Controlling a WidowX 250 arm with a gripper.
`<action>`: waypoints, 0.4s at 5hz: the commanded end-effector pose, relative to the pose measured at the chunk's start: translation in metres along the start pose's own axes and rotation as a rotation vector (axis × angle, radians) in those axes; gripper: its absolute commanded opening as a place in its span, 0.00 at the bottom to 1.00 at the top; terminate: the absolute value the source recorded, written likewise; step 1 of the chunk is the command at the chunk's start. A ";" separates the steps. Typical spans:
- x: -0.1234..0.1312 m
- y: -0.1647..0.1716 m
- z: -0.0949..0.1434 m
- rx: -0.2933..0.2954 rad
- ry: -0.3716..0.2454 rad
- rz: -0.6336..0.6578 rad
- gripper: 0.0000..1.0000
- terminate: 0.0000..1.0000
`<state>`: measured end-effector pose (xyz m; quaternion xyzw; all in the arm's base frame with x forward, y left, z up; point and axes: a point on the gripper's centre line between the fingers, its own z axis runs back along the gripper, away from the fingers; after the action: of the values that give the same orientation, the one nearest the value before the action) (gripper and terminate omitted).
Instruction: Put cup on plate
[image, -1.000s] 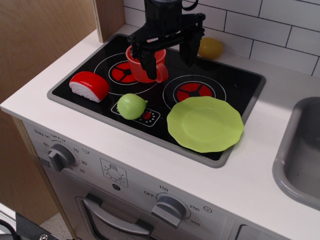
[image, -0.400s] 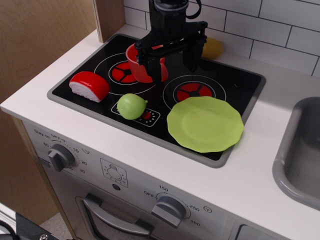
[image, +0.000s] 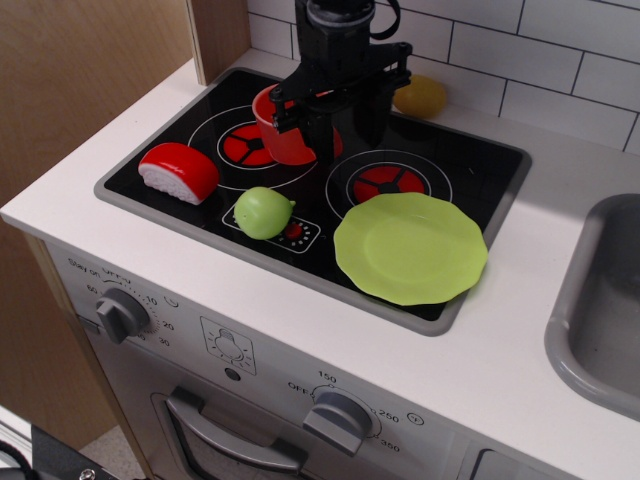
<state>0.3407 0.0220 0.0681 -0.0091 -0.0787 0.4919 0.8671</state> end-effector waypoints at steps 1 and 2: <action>0.009 0.001 0.005 0.002 -0.084 0.039 0.00 0.00; 0.002 -0.002 0.016 0.017 -0.092 0.014 0.00 0.00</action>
<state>0.3318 0.0186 0.0634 0.0346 -0.0854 0.4976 0.8625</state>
